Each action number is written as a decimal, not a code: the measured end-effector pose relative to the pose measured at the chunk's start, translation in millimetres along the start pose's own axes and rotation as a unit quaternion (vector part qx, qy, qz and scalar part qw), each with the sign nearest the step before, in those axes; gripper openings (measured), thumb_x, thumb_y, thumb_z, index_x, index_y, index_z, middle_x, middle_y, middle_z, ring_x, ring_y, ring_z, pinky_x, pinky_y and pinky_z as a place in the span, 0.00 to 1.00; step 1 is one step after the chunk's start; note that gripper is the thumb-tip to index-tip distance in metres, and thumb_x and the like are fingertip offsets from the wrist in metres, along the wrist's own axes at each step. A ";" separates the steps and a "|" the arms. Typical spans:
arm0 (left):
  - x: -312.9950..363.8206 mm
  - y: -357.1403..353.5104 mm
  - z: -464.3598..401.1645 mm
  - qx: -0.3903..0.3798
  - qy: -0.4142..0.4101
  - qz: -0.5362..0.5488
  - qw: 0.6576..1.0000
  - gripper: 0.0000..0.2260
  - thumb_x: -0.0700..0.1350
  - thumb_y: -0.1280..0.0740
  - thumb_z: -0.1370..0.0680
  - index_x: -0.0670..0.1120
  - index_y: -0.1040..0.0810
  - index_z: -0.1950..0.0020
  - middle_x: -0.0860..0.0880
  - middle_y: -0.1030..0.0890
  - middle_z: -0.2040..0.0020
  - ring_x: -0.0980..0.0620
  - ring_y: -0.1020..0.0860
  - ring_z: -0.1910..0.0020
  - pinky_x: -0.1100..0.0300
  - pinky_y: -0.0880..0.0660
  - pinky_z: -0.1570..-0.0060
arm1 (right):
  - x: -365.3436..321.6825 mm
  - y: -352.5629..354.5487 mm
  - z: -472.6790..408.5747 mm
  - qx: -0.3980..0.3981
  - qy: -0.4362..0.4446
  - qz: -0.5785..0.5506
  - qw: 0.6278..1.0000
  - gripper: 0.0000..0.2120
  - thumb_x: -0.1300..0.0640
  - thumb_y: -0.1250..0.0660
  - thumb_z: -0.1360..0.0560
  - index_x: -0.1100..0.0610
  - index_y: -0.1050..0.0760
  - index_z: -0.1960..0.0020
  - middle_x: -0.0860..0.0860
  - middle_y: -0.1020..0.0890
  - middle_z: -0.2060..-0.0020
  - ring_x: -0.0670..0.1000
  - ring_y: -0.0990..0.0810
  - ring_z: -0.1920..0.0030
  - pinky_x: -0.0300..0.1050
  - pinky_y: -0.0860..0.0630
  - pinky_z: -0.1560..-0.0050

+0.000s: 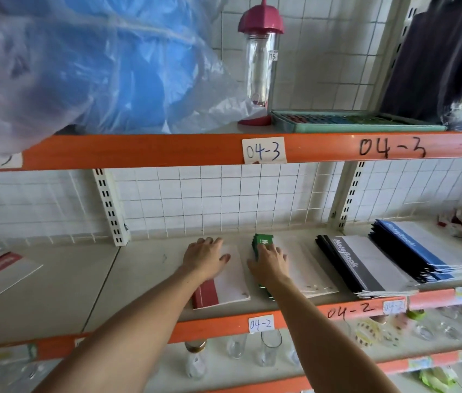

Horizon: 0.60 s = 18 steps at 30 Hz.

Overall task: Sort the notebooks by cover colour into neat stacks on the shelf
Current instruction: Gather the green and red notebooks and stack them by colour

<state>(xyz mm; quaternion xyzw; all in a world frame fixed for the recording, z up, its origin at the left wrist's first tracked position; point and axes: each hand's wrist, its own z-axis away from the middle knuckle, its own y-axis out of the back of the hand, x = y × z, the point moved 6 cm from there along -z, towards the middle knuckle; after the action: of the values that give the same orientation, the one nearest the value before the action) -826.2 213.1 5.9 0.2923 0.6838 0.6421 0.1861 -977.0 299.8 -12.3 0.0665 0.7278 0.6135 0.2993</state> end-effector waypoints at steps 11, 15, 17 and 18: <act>-167.4 29.4 62.1 0.019 0.099 -0.008 0.995 0.25 0.61 0.44 0.19 0.49 0.34 0.26 0.46 0.27 0.30 0.44 0.30 0.32 0.49 0.32 0.34 | -176.0 -60.0 20.8 -0.076 0.145 -0.016 0.986 0.32 0.42 0.35 0.23 0.54 0.39 0.24 0.54 0.34 0.26 0.57 0.35 0.27 0.52 0.39 0.28; -251.0 33.1 100.7 0.004 0.144 -0.022 0.989 0.23 0.61 0.43 0.20 0.50 0.33 0.29 0.45 0.24 0.34 0.43 0.28 0.35 0.49 0.31 0.39 | -251.4 -86.6 36.1 -0.083 0.174 -0.014 0.981 0.33 0.42 0.35 0.23 0.54 0.40 0.23 0.54 0.35 0.25 0.56 0.35 0.27 0.52 0.38 0.27; -291.0 34.6 120.4 -0.002 0.159 -0.039 0.987 0.23 0.61 0.42 0.20 0.50 0.32 0.29 0.45 0.24 0.34 0.43 0.29 0.34 0.50 0.31 0.37 | -290.0 -100.4 46.5 -0.079 0.185 -0.020 0.979 0.33 0.42 0.35 0.23 0.55 0.39 0.24 0.54 0.34 0.26 0.57 0.35 0.27 0.53 0.38 0.28; -311.1 35.3 130.9 -0.010 0.166 -0.044 0.985 0.23 0.61 0.42 0.20 0.50 0.32 0.29 0.46 0.24 0.34 0.44 0.29 0.33 0.50 0.32 0.37 | -309.7 -108.0 52.2 -0.079 0.189 -0.024 0.979 0.33 0.43 0.35 0.23 0.55 0.38 0.24 0.55 0.33 0.26 0.57 0.35 0.27 0.53 0.38 0.28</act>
<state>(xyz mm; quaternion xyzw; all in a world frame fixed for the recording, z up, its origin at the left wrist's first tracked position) -501.7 115.2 -10.7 0.1495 0.7109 0.6799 0.1005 -669.3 174.8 -7.0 -0.0917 0.7217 0.6632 0.1754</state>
